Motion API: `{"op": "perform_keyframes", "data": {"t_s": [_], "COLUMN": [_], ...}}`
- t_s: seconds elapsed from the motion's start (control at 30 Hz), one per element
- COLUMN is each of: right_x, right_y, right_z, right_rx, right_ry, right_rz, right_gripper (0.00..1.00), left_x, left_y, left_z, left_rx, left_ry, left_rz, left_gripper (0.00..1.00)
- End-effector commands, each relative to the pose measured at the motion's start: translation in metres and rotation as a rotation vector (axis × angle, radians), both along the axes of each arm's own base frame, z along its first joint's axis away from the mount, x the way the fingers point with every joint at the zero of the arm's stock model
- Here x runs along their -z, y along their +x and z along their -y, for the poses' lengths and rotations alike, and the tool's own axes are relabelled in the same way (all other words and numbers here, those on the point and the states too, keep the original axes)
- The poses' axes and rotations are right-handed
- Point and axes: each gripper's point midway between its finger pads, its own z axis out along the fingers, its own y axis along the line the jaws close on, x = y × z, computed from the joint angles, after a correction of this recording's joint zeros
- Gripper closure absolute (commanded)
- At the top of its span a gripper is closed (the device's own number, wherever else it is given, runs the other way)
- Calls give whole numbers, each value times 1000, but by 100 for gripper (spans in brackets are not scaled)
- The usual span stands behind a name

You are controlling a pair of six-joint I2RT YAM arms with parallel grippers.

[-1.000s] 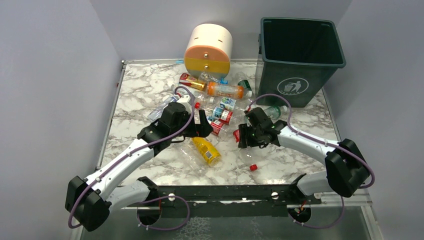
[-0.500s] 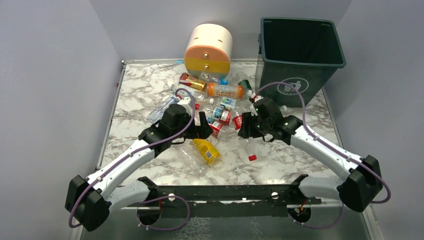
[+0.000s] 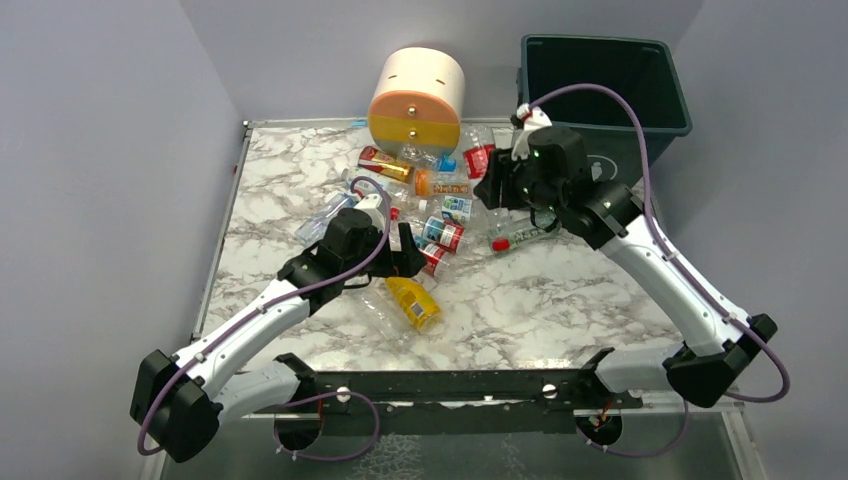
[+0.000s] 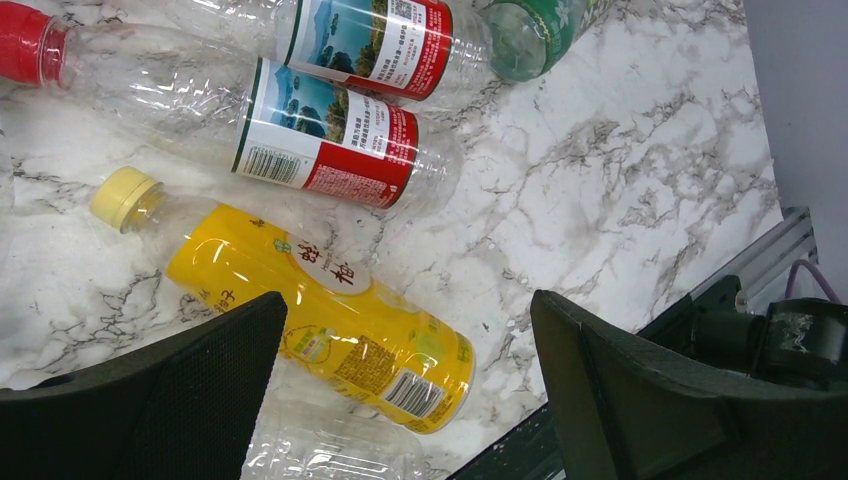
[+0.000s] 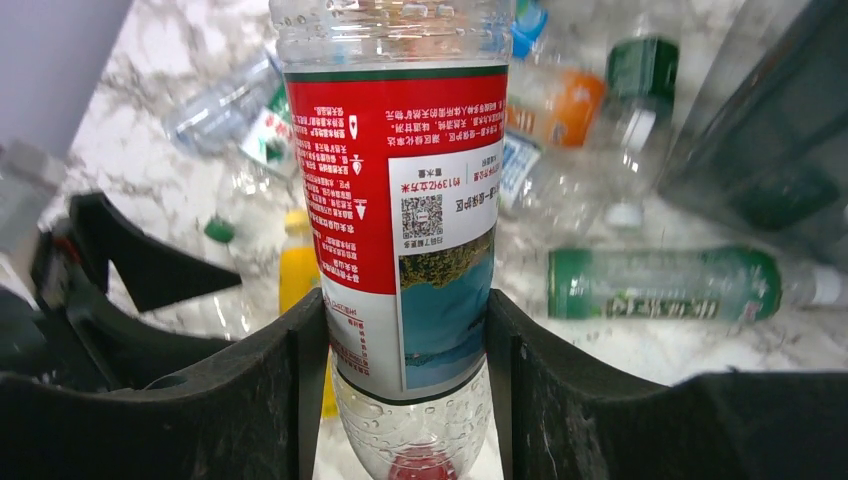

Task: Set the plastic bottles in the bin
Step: Pick up the plastic bottle at the center of the board, then place the plastic bottle in the trash bin.

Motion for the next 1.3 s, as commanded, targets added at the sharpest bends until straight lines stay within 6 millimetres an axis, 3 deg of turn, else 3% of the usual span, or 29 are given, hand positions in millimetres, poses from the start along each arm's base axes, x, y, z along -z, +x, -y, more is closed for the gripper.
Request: {"op": "perform_keyframes", "data": {"t_s": [0.0,0.37,0.47,0.73,1.0,1.13,1.27], "right_x": [-43,-143,-159,-184,-201,-196,-175], "right_y": [32,102,123,168,189,202,215], "right_z": [2,18,31,93,167,190,200], "right_rx": [54,158,197,293,336,323,334], "right_ry": [-51,7,27,146,380,492,501], "right_rz": [131,338,381,438,450,414,368], "right_gripper": [50,50,50,51,53,54,54], "left_x": [-2,-12,-16,-19,-17,-18,-16], "left_y": [-2,-4,-5,-9,-12,-12,-12], "left_z": [4,7,7,4,2,3,1], "left_rx": [17,34,40,42,34,37,32], "left_ry": [-19,-33,-27,-21,-28,-28,-23], "left_rz": [12,8,11,9,1,4,2], "left_gripper": [1,1,1,1,1,1,1]}}
